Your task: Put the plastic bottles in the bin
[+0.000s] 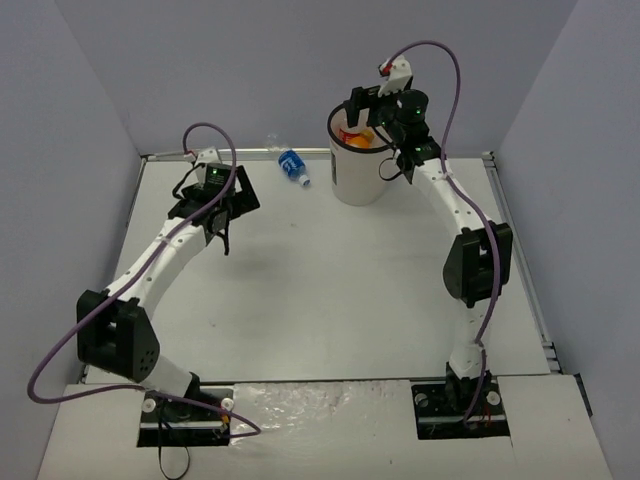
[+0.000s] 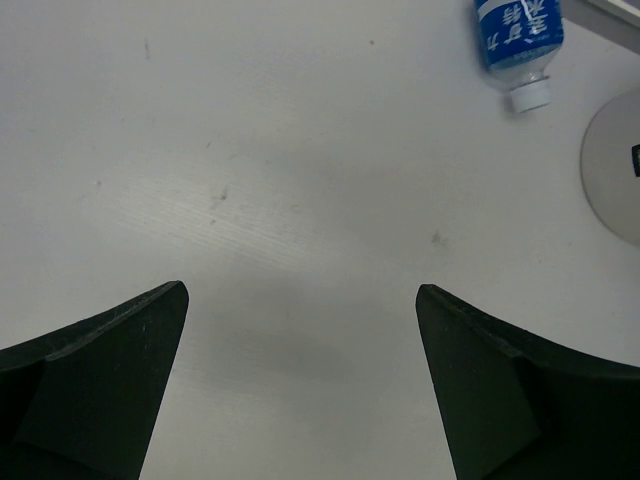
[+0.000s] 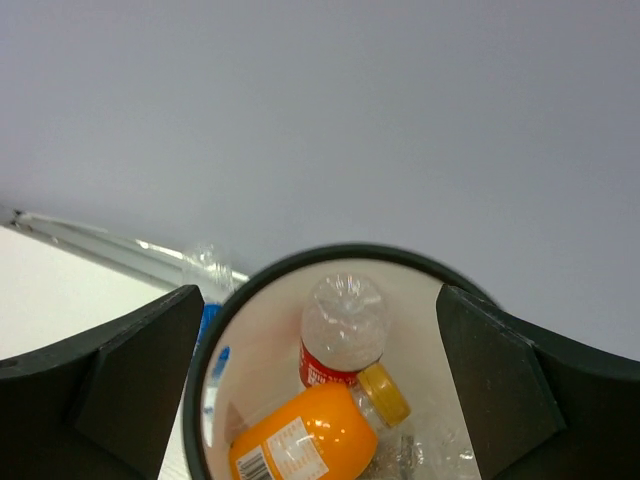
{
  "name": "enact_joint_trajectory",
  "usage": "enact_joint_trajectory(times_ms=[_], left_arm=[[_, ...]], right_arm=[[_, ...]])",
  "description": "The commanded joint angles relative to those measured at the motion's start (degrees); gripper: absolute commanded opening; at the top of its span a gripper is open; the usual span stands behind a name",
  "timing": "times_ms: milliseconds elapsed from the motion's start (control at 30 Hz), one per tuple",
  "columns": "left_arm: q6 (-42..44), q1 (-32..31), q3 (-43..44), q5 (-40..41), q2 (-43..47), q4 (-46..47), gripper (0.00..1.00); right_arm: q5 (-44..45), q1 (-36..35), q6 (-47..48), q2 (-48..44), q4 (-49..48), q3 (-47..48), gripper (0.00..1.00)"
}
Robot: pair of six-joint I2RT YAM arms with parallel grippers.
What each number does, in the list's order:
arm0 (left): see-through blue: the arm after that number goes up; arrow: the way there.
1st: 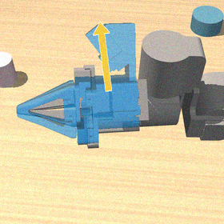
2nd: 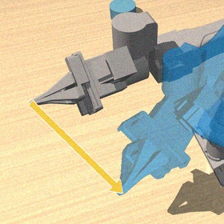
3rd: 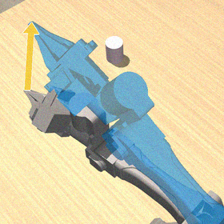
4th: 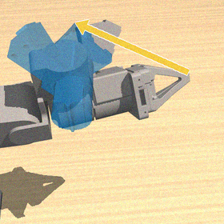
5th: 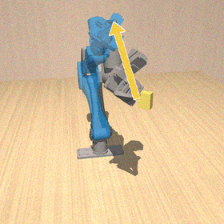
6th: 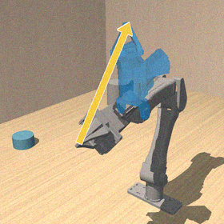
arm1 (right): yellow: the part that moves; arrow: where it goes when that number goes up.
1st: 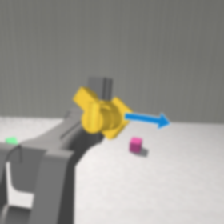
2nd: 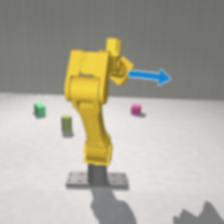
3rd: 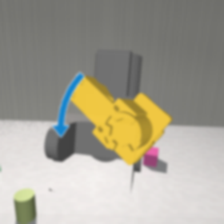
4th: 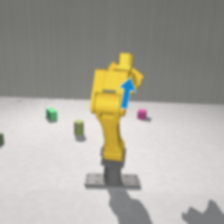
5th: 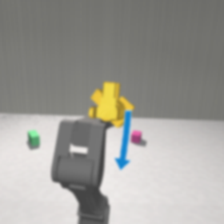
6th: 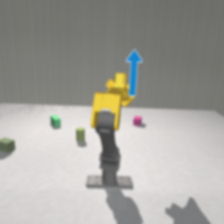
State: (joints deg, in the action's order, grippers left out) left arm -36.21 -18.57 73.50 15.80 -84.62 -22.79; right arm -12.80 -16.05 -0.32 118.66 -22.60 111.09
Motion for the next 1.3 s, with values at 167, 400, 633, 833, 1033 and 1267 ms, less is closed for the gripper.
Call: enact_joint_trajectory(times_ms=[167,400,633,833,1033,1267], left_arm=[[0.2,0.5,30.8,-5.1,-25.8,0.5,0.97],[2.7,1.9,62.3,-5.2,-48.2,-10.2,0.97],[4.0,3.7,77.9,-11.5,-64.2,-5.6,0.97],[4.9,4.2,77.2,-13.5,-67.8,-0.1,0.97],[4.5,4.2,79.0,-15.8,-71.4,0.3,0.81],[5.1,4.9,73.8,-17.7,-68.0,2.3,0.23]], right_arm=[[1.8,0.1,3.8,-21.9,-10.3,-13.7,1.00],[7.5,0.3,5.6,-33.9,-11.2,-27.5,1.00],[9.1,0.3,6.9,-38.8,-12.3,-33.9,1.00],[10.6,0.3,7.7,-40.1,-12.6,-36.1,1.00],[11.4,0.3,7.3,-39.7,-12.4,-37.2,1.00],[10.0,0.2,6.1,-40.5,-11.4,-38.6,1.00]])
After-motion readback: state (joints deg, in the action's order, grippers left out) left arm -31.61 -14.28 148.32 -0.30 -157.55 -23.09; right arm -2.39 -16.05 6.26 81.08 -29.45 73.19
